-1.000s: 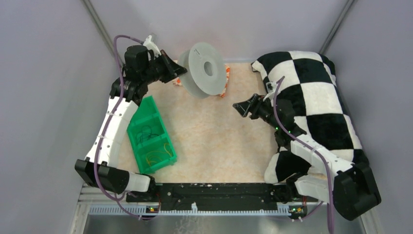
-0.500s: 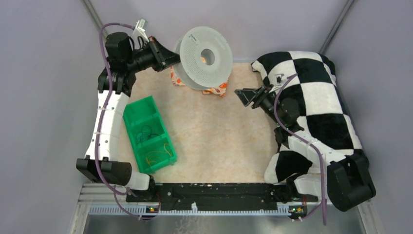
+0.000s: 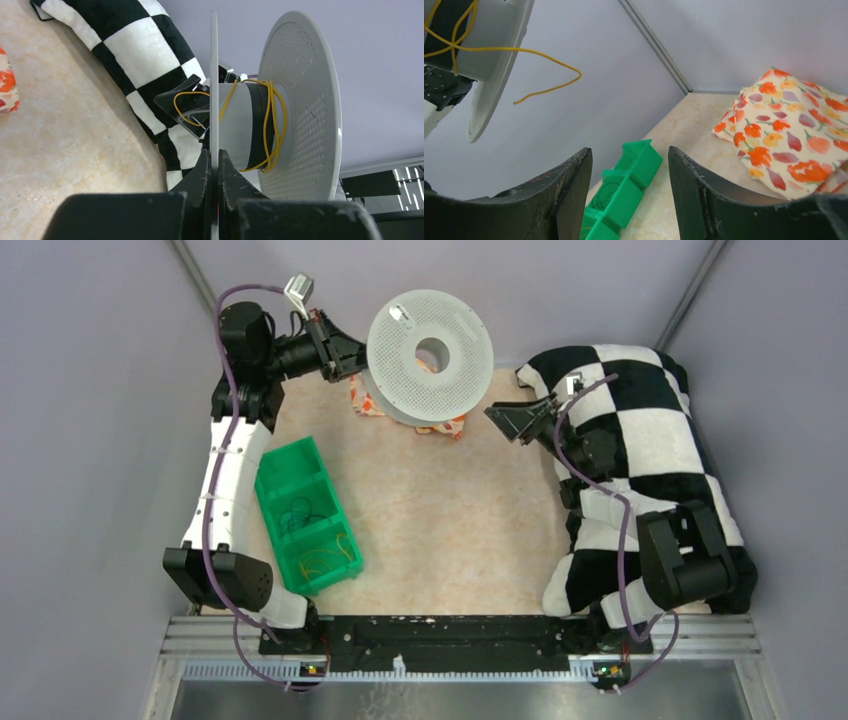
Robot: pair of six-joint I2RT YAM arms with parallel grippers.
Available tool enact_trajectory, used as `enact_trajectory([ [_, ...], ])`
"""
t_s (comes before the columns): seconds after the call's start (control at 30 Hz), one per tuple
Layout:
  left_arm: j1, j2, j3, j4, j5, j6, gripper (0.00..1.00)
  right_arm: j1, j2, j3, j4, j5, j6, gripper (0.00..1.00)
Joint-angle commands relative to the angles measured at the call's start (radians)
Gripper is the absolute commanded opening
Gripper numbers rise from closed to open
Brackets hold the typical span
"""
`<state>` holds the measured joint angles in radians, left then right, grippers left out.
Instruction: Wrap the cables
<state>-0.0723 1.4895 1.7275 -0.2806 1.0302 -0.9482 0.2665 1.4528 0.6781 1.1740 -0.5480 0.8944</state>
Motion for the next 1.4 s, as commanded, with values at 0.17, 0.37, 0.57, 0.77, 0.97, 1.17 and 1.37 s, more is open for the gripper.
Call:
enact_trajectory([
  [0.17,0.01,-0.049,-0.019,0.127,0.04,-0.089,0.0,0.074,0.187,0.088,0.501,0.021,-0.054,0.56],
  [0.37,0.018,-0.053,-0.019,0.13,0.038,-0.095,0.0,0.114,0.259,0.163,0.548,0.076,-0.065,0.56],
  [0.57,0.026,-0.06,-0.027,0.135,0.036,-0.098,0.0,0.132,0.303,0.247,0.549,0.113,-0.069,0.56],
  [0.77,0.029,-0.061,-0.04,0.151,0.038,-0.105,0.0,0.14,0.327,0.305,0.548,0.118,-0.061,0.56],
  [0.97,0.032,-0.061,-0.046,0.162,0.039,-0.112,0.0,0.153,0.344,0.348,0.55,0.103,-0.049,0.53],
  [1.17,0.037,-0.067,-0.054,0.166,0.039,-0.113,0.0,0.164,0.349,0.36,0.549,0.113,-0.047,0.5],
  [1.37,0.05,-0.071,-0.072,0.171,0.041,-0.115,0.0,0.176,0.332,0.345,0.55,0.1,-0.058,0.39],
])
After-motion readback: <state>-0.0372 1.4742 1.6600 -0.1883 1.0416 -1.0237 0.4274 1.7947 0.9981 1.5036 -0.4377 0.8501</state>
